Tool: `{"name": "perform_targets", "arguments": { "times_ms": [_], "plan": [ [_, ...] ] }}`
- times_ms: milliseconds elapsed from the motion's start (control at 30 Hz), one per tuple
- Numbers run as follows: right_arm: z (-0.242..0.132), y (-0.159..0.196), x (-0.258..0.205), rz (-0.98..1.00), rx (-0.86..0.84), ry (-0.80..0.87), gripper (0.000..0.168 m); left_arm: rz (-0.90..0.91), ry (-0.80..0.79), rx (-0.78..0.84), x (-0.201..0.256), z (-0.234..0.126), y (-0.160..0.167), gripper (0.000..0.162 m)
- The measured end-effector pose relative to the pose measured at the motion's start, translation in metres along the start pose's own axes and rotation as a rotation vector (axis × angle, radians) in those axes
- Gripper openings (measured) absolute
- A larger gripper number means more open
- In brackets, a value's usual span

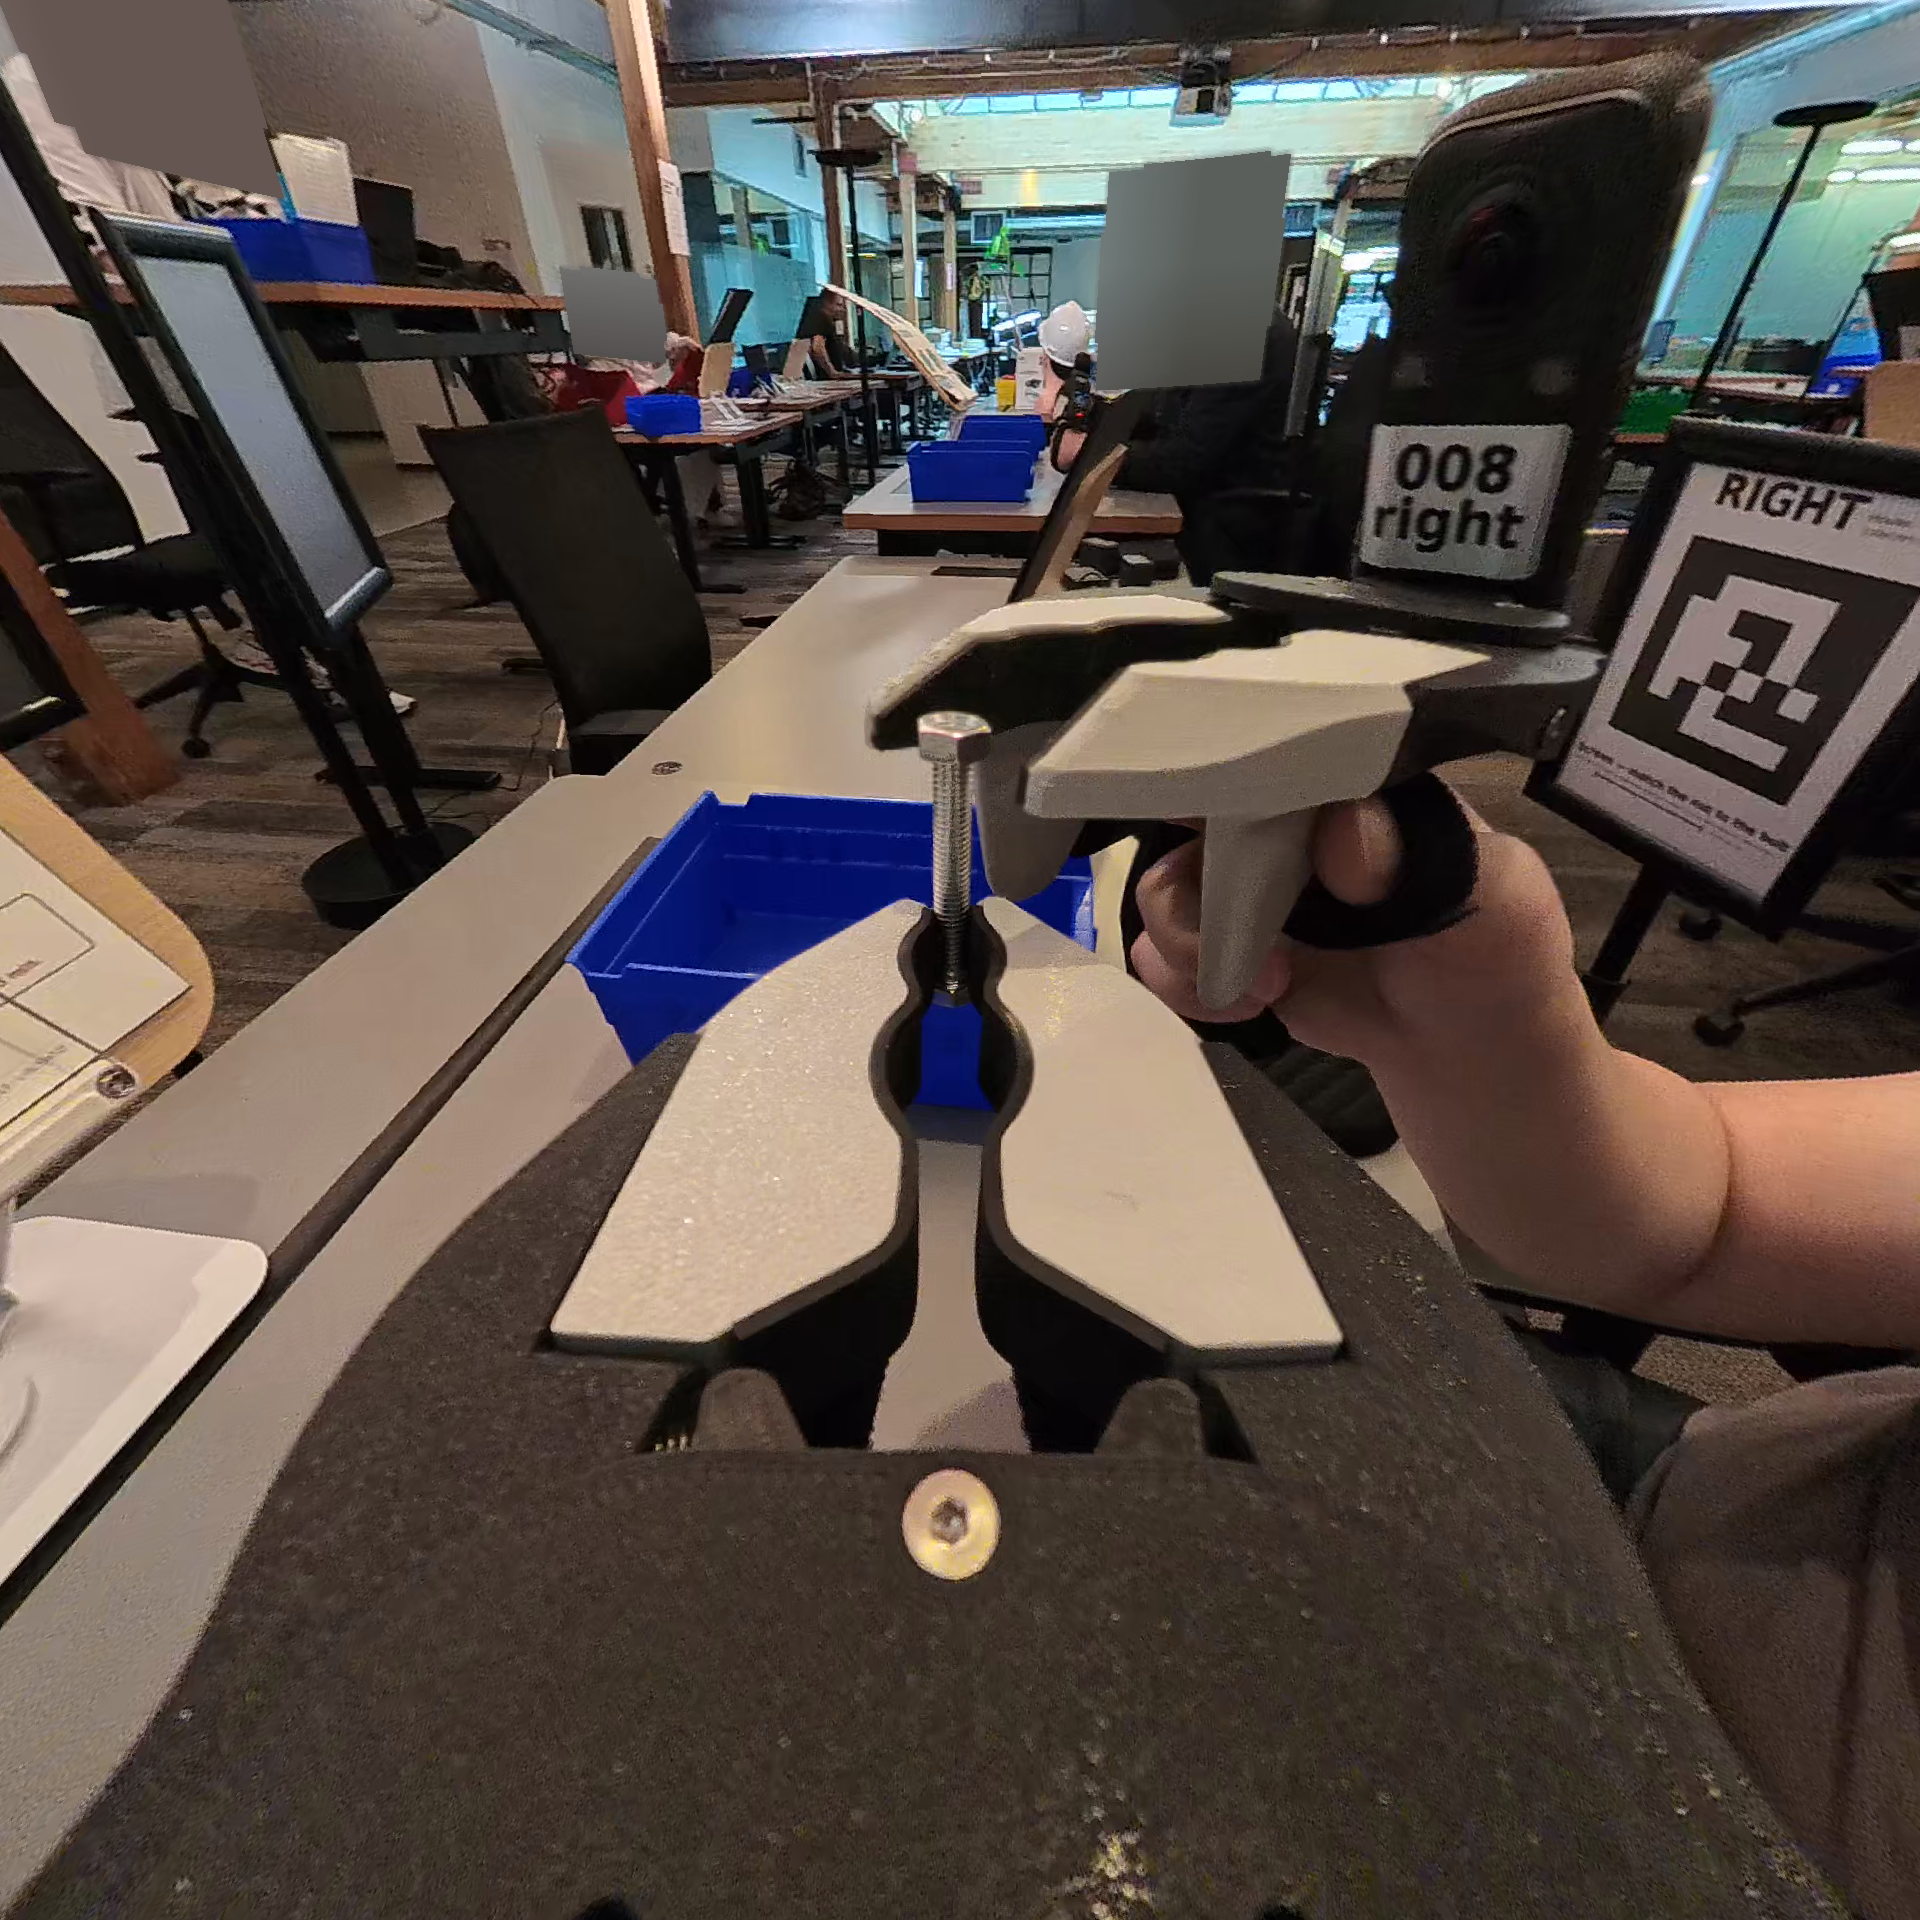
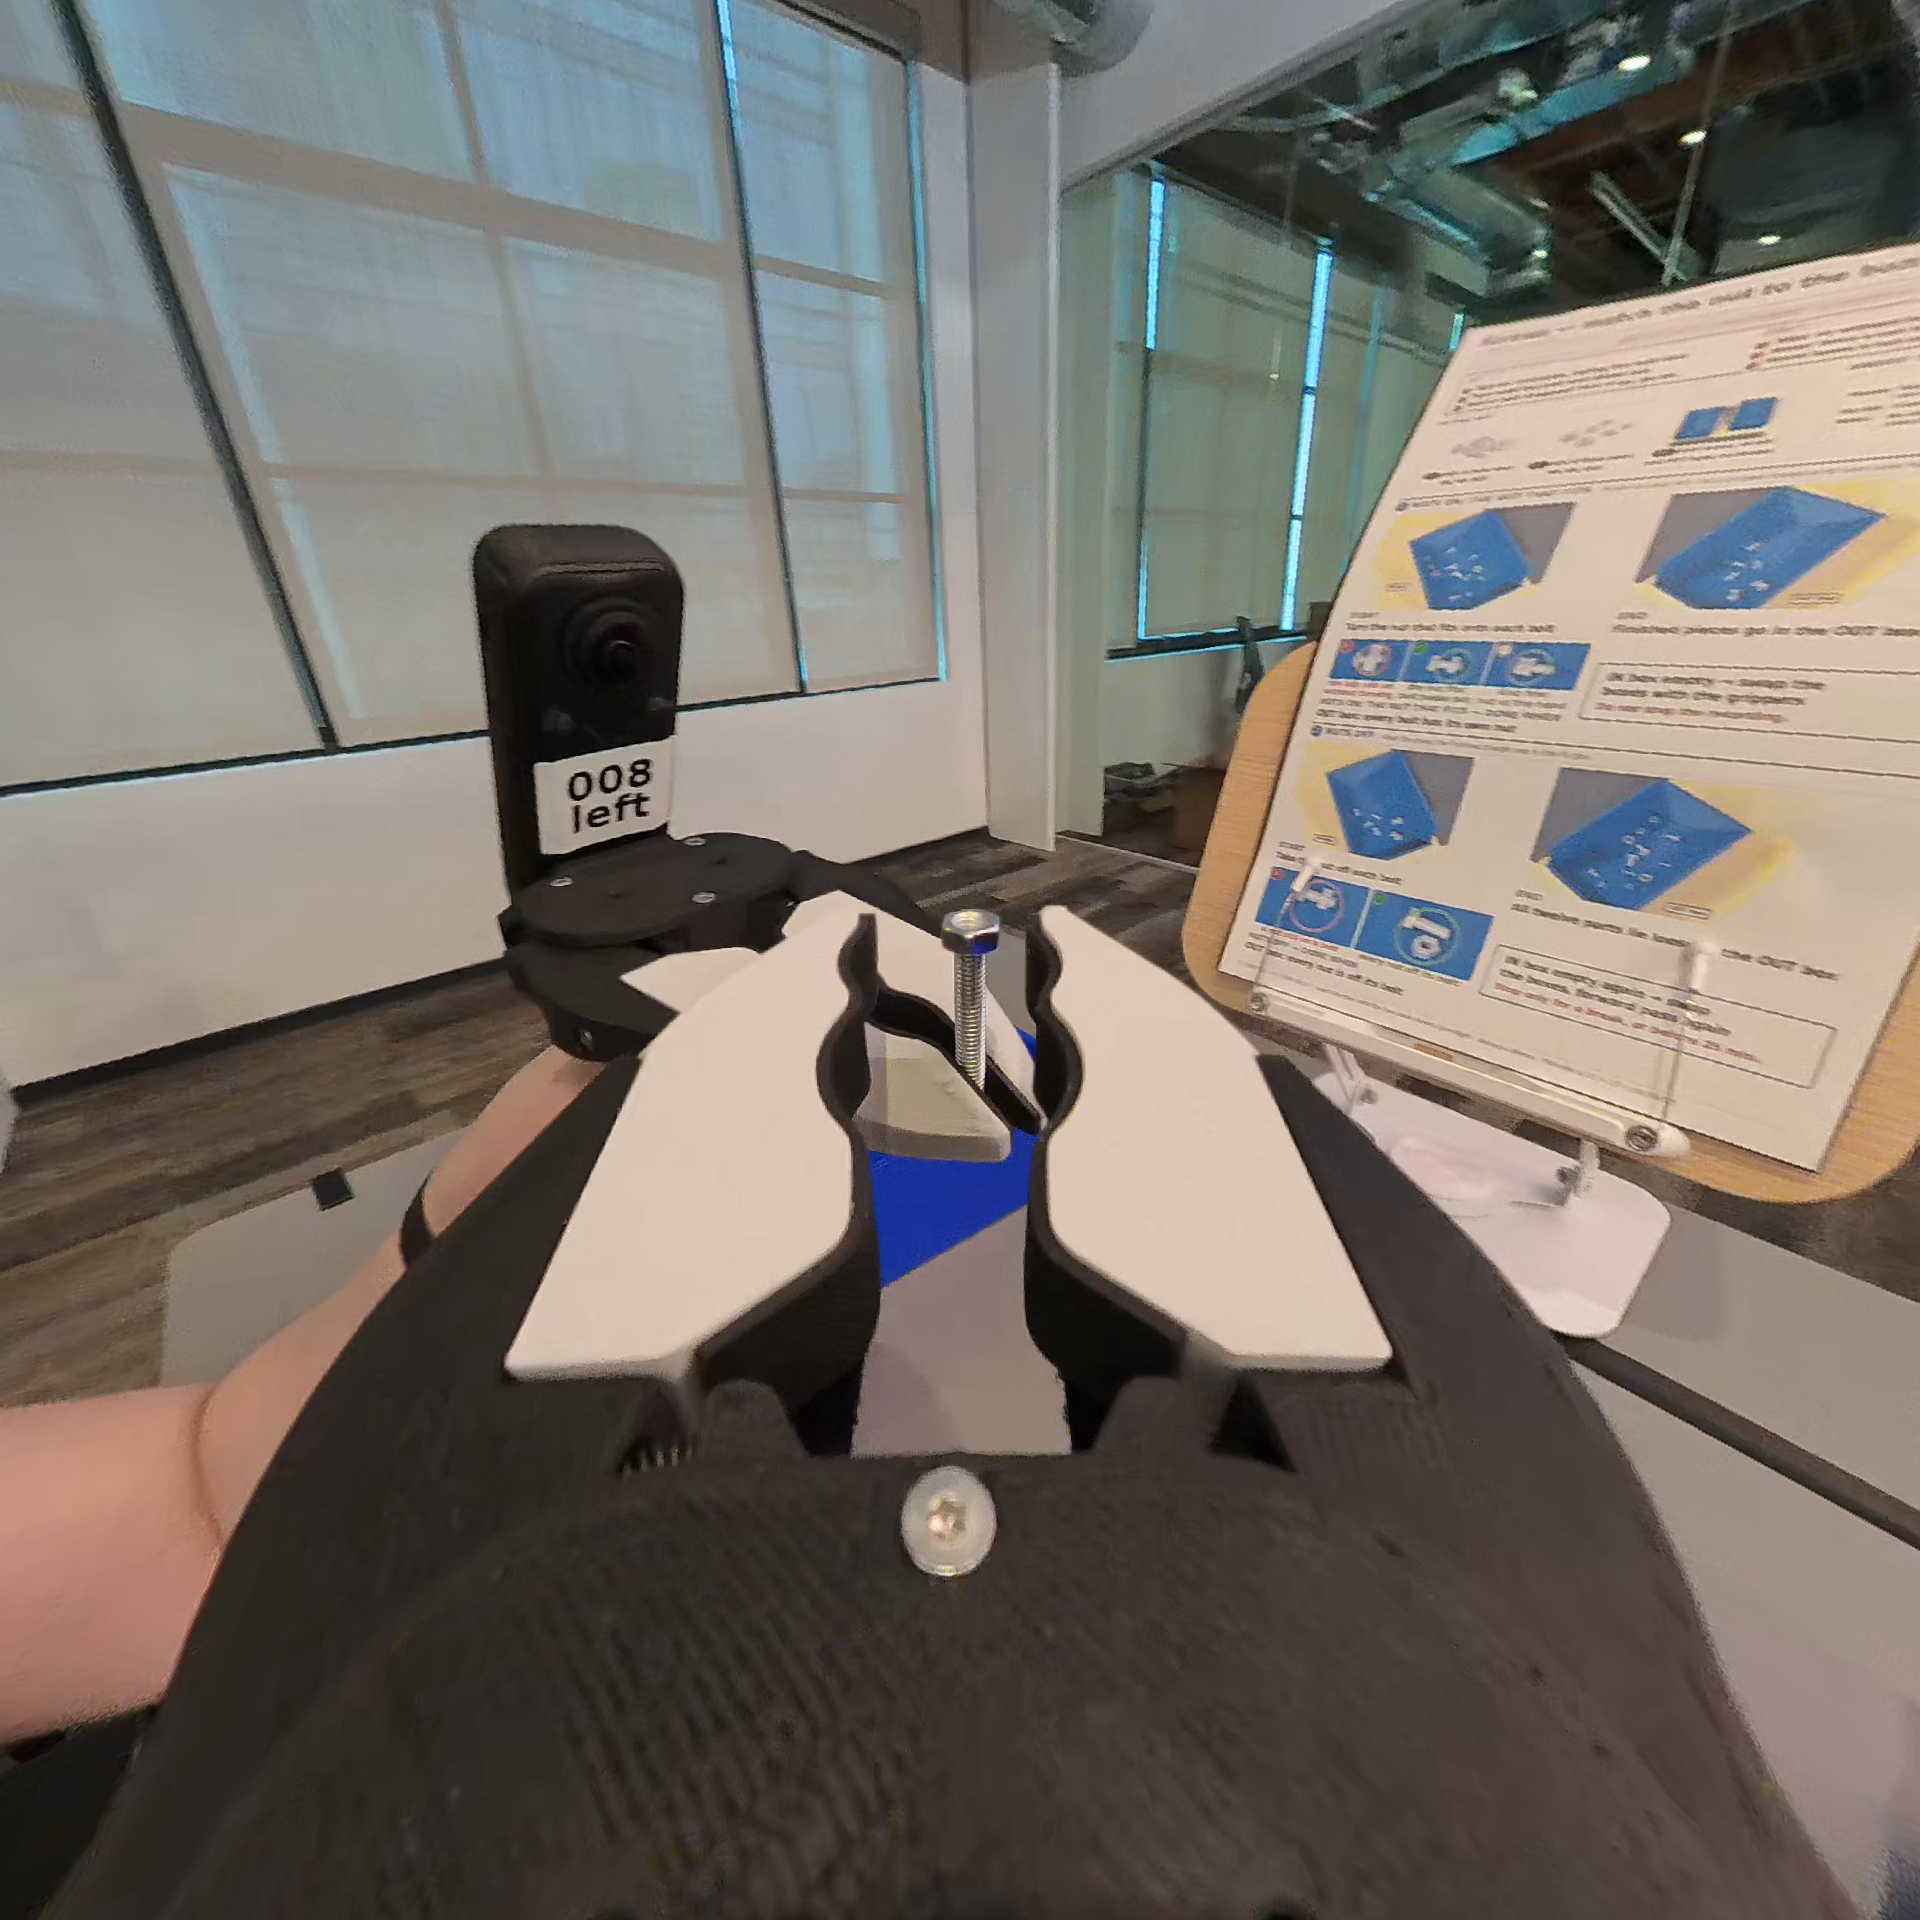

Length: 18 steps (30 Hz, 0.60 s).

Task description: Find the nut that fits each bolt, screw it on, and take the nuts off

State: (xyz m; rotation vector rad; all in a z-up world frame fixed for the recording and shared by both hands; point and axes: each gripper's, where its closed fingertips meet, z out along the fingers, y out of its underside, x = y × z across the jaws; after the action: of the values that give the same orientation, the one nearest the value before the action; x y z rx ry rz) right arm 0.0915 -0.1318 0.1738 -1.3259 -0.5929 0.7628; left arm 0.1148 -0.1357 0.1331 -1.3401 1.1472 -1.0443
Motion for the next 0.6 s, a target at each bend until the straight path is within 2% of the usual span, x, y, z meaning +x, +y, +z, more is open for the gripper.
{"name": "perform_targets", "arguments": {
  "times_ms": [133,267,333,600],
  "plan": [
    [-0.011,-0.010,-0.002,-0.048,0.023,-0.093,0.027,-0.008,0.061,0.006,0.009,-0.001,-0.002,0.005],
    [-0.022,-0.014,-0.025,-0.038,-0.001,-0.420,0.025,-0.027,0.173,0.029,0.025,-0.004,-0.007,0.005],
    [-0.026,-0.016,-0.030,-0.027,-0.009,-0.517,0.024,-0.032,0.215,0.027,0.031,-0.005,-0.007,0.005],
    [-0.024,-0.011,-0.025,-0.053,-0.019,-0.517,0.024,-0.020,0.253,0.023,0.039,-0.004,-0.007,0.005]
  ]
}}
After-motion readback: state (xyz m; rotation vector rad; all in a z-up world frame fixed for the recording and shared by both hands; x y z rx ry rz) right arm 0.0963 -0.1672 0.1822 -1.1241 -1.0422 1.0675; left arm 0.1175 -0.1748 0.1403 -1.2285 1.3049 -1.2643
